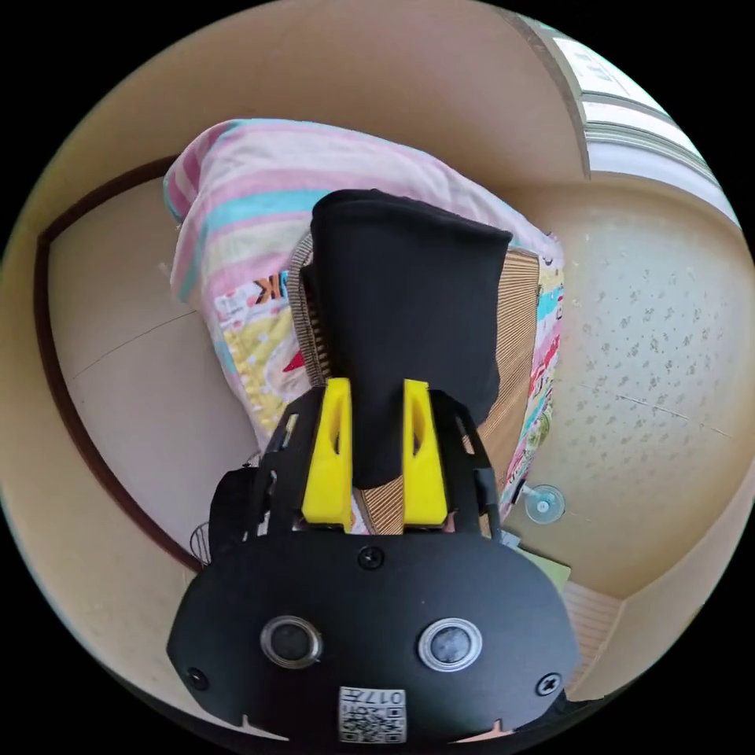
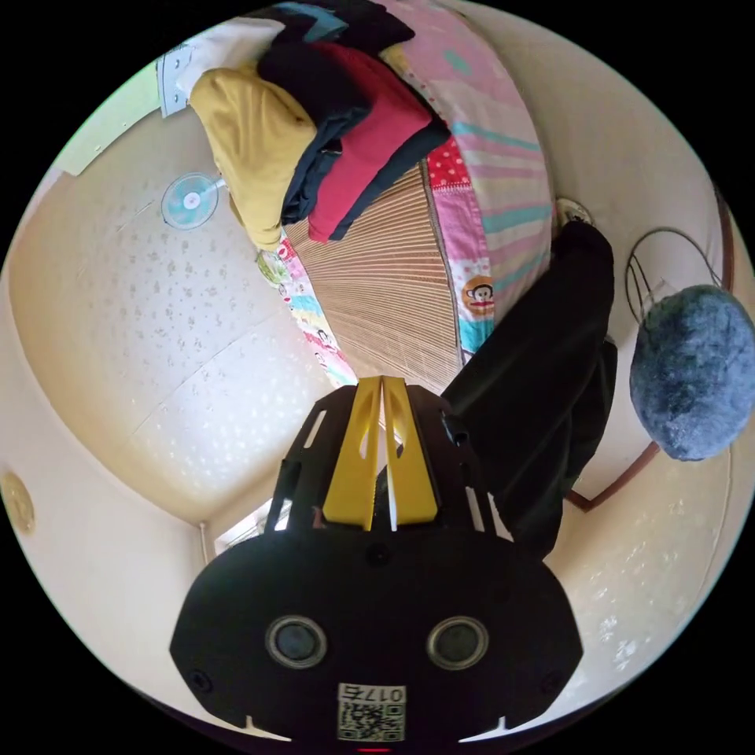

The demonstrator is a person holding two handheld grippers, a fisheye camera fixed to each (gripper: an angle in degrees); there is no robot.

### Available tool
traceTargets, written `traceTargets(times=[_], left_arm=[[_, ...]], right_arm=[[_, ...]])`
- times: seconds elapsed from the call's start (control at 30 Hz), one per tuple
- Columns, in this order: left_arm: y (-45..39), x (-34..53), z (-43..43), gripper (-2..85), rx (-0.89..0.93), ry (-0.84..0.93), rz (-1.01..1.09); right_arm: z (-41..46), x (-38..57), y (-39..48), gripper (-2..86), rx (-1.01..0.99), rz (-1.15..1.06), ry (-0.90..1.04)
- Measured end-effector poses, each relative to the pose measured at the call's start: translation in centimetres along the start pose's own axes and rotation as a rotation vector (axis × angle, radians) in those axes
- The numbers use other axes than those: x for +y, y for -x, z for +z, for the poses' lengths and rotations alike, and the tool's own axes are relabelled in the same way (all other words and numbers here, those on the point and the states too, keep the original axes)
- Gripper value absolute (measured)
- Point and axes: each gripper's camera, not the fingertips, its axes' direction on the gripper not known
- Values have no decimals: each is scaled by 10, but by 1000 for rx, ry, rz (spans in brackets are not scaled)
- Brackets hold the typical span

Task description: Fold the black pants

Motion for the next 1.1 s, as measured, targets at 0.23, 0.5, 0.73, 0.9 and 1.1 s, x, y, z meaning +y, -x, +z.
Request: traceTargets(times=[0.23,0.5,0.73,0.9,1.1], left_arm=[[-198,101,8,50,361,79,631],[-314,309,184,55,173,789,1226],[-251,290,216,65,433,737,759],[-268,236,247,100,279,507,592],[-335,208,333,153,-37,273,475]], right_arm=[[-25,16,-38,5,-110,31,-149],[43,-18,-40,4,-273,-28,-98],[110,-41,-9,3,-163,-162,120],[116,-42,-17,3,45,-162,178],[95,-32,-46,3,10,-126,102]])
